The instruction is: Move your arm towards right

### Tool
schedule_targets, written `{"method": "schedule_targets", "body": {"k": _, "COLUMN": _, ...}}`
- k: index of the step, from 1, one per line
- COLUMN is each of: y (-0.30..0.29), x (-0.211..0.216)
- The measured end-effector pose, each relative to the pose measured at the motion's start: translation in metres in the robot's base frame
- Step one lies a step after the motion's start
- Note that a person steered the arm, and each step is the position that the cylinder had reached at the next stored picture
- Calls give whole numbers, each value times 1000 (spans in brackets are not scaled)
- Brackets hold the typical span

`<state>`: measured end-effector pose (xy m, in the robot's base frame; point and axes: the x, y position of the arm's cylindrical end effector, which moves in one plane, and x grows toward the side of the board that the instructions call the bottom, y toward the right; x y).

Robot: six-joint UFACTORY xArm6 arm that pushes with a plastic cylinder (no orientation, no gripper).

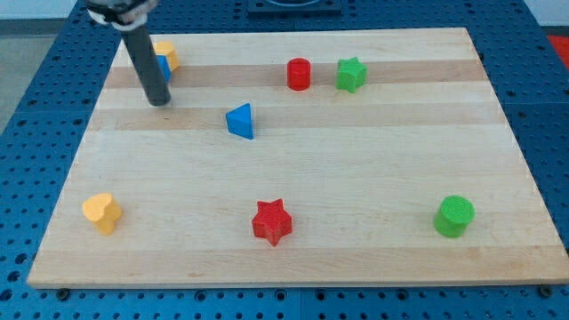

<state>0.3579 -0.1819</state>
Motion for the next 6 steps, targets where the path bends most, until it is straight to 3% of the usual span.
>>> {"method": "schedule_targets", "body": {"k": 5, "y": 335, "x": -11}}
{"method": "schedule_targets", "body": {"k": 6, "y": 365, "x": -43}}
